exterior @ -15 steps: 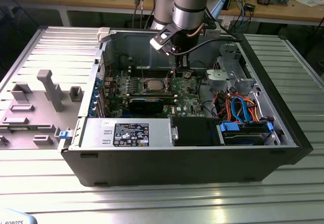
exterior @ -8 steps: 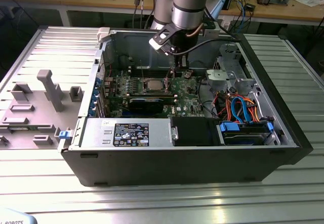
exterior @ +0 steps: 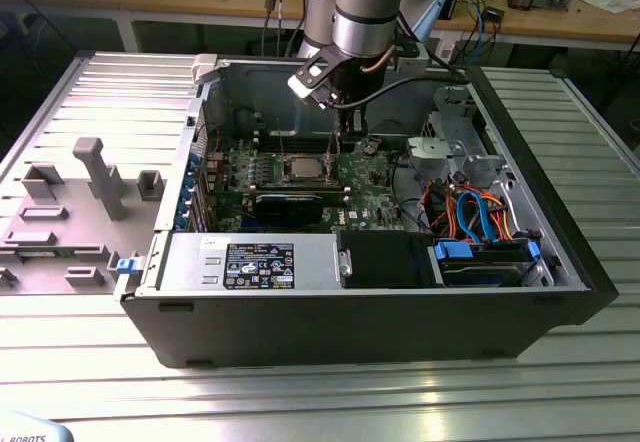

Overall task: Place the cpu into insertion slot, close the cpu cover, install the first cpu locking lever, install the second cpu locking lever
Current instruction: 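Close the cpu cover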

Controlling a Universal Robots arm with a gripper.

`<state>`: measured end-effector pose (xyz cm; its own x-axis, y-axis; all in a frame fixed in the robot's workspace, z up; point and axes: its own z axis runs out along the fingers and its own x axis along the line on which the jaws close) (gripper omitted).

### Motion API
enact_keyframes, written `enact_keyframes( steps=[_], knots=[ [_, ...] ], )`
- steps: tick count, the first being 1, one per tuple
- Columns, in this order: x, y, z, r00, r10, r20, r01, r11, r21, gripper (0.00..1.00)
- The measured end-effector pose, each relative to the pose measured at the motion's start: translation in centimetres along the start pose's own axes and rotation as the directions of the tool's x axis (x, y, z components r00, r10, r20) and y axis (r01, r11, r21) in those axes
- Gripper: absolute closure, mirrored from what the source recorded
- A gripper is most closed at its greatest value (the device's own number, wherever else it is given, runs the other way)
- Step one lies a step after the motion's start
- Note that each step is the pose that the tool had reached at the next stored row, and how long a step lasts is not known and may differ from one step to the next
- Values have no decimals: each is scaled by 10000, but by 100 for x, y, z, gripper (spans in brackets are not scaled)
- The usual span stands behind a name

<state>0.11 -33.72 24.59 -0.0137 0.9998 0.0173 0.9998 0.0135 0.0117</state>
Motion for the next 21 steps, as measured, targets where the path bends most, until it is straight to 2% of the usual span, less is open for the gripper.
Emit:
enact_keyframes(
  steps=[2, 21],
  knots=[
    [0, -19, 0, 10000, 0, 0, 0, 10000, -1, 89],
    [1, -60, 0, 10000, 1, -1, -1, 10000, 0, 89]
  ],
)
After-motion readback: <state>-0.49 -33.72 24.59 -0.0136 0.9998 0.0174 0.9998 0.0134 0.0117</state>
